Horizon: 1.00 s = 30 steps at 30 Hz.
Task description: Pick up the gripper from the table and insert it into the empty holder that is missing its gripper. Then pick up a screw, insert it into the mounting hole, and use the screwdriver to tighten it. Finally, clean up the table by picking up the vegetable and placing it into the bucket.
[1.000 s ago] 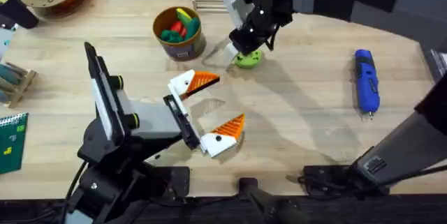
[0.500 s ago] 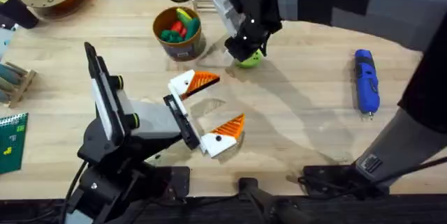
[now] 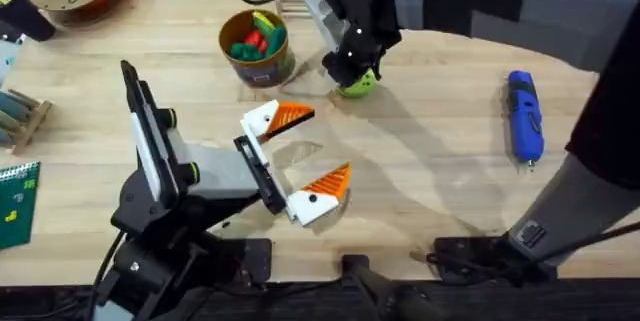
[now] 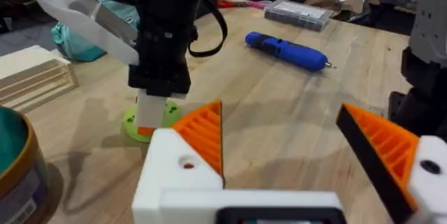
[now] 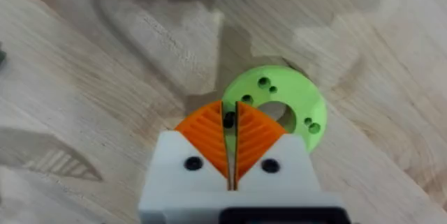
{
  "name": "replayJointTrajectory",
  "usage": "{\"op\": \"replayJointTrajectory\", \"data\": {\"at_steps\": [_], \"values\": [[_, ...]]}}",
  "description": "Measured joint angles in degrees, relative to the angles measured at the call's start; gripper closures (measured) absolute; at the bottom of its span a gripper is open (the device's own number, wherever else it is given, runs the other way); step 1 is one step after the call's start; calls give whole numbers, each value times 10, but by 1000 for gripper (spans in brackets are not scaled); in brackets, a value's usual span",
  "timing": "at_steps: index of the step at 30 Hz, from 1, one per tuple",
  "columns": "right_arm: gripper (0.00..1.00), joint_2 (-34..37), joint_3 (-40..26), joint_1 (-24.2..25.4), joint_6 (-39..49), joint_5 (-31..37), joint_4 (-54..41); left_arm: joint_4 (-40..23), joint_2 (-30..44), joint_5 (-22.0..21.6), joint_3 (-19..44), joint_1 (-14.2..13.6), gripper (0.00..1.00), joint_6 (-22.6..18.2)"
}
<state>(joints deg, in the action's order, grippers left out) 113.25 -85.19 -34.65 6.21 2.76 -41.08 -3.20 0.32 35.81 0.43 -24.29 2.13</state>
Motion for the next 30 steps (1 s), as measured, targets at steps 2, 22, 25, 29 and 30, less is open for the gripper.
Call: {"op": "replayJointTrajectory", "data": {"at_steps": [2, 22, 25, 29, 30], "values": [[950, 0, 0, -1, -2, 0, 0, 0, 0, 0, 0, 0, 14, 0], [994, -20, -38, -2, -4, 9, -67, 0, 0, 0, 0, 0, 14, 0], [994, -48, -62, -3, -4, 9, -86, 0, 0, 0, 0, 0, 14, 0], [994, -92, -100, -2, -4, 3, -127, 0, 0, 0, 0, 0, 14, 0], [994, -101, -110, -2, -4, -2, -139, 0, 0, 0, 0, 0, 13, 0]]}}
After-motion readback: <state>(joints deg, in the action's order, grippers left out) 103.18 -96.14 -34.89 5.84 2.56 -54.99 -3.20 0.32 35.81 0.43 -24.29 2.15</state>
